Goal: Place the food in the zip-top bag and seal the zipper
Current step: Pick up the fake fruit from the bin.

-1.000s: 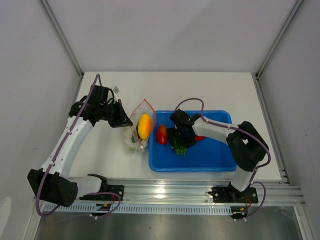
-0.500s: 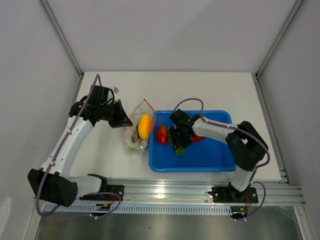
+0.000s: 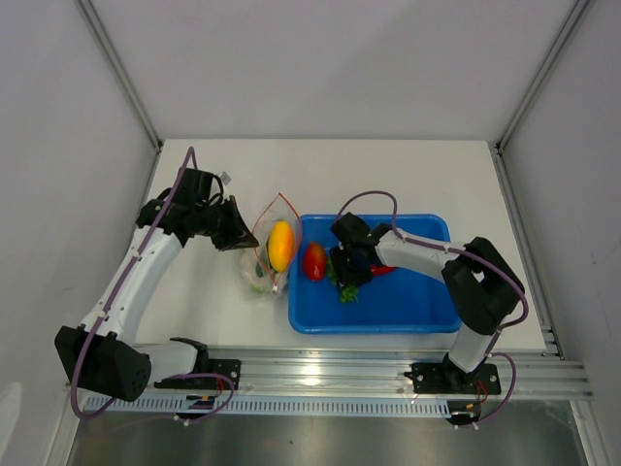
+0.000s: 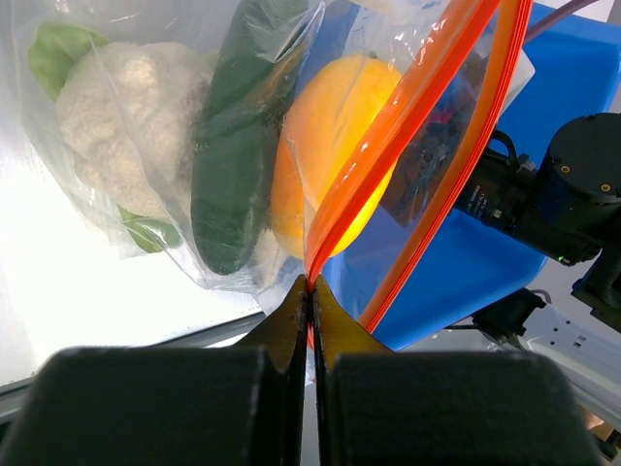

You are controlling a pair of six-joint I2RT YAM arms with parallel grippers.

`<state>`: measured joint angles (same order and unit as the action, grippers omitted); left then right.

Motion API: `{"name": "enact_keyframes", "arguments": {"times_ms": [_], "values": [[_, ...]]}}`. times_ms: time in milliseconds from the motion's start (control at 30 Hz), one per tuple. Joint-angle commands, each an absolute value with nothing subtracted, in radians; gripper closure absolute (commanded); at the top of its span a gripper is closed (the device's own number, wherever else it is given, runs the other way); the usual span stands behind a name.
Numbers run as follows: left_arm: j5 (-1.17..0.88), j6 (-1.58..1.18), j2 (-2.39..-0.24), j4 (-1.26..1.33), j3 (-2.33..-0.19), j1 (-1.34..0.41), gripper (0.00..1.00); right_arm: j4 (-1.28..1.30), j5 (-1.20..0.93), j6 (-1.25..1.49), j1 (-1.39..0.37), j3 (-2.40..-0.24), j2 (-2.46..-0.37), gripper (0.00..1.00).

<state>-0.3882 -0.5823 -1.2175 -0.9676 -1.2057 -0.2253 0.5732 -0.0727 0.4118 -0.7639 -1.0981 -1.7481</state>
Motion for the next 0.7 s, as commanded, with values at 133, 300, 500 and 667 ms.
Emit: {"name": "enact_keyframes", "arguments": {"times_ms": [133, 300, 500, 667], "values": [[-0.397, -0.604, -1.210, -0.945, -1.206, -0.227, 0.99, 0.603, -0.066, 0.400, -0.767, -1.115, -1.683, 0.89], [-0.403, -0.606, -1.223, -0.945, -1.223, -0.227, 0.99, 0.646, -0.066, 0.397, -0.764, -1.157, -1.643, 0.94], [-0.406, -0.603, -1.230, -0.945, -1.224, -0.227, 0.99, 0.704, -0.075, 0.380, -0.755, -1.225, -1.566, 1.00], [-0.410, -0.598, -1.230, -0.948, -1.221, -0.227, 0.99, 0.738, -0.087, 0.371, -0.750, -1.281, -1.514, 1.00]]}}
